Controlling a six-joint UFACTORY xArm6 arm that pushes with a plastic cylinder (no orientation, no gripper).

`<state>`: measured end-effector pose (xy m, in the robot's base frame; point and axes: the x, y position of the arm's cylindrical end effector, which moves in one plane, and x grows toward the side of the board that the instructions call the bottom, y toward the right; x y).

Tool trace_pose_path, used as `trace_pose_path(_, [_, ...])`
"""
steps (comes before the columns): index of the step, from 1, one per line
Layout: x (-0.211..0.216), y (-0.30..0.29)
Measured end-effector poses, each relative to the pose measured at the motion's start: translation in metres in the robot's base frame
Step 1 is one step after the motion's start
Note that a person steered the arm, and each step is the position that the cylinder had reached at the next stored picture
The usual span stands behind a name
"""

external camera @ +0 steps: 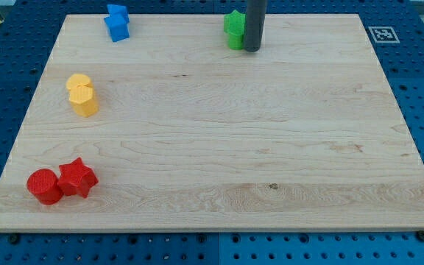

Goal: Move your arm to the center of the board

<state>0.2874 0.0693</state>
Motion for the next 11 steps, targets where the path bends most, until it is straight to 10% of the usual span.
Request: trace_pose_path(11, [0.149,-0.065])
